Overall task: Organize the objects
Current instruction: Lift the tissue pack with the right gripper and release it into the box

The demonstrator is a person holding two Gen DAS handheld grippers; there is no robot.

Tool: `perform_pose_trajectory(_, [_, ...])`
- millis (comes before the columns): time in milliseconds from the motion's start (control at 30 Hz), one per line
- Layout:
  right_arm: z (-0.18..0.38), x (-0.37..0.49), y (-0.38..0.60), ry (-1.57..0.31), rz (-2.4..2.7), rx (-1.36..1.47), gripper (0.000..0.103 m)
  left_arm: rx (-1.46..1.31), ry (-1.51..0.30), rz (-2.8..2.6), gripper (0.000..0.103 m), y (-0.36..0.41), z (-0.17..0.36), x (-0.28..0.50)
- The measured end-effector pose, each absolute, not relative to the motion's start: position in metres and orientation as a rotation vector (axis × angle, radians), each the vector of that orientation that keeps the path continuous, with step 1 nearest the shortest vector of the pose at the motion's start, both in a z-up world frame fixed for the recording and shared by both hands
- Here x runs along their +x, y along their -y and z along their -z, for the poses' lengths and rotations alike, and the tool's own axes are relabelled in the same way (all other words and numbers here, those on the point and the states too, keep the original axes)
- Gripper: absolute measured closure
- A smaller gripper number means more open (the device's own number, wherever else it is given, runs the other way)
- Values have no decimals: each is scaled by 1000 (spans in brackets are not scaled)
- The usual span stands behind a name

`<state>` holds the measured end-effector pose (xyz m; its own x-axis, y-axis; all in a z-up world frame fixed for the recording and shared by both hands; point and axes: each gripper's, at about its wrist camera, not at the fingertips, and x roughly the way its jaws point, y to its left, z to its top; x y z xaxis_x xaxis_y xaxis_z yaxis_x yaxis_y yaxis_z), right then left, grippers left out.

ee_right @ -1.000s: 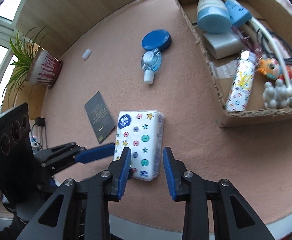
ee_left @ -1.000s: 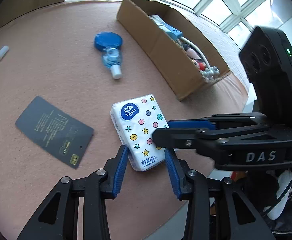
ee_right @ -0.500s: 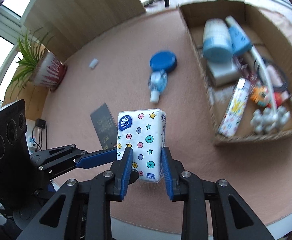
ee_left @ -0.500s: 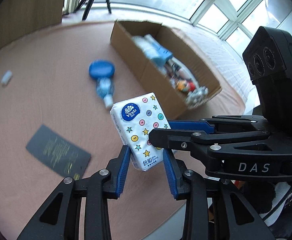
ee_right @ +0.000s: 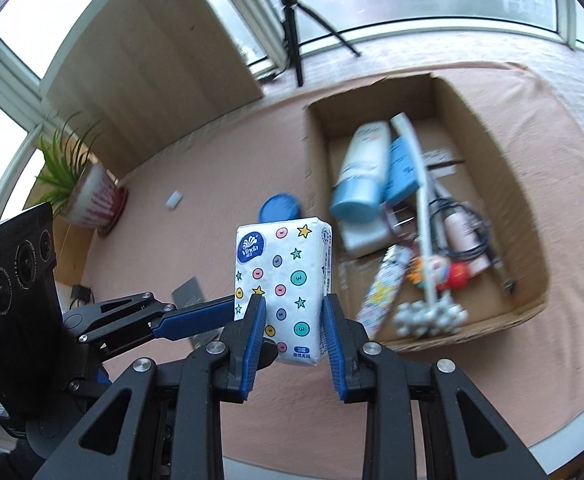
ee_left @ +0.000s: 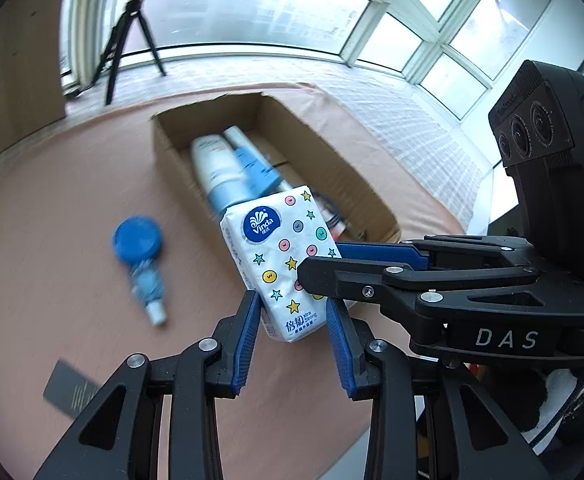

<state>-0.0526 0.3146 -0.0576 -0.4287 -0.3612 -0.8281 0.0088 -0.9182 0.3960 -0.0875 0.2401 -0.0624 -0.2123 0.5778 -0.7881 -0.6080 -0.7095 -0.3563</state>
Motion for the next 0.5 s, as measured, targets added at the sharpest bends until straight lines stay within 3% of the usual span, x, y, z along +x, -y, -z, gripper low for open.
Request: perform_pose_trajectory(500, [55, -62, -389, 595, 2548, 1542, 76, -1251, -95, -1906, 66, -323, 66, -111])
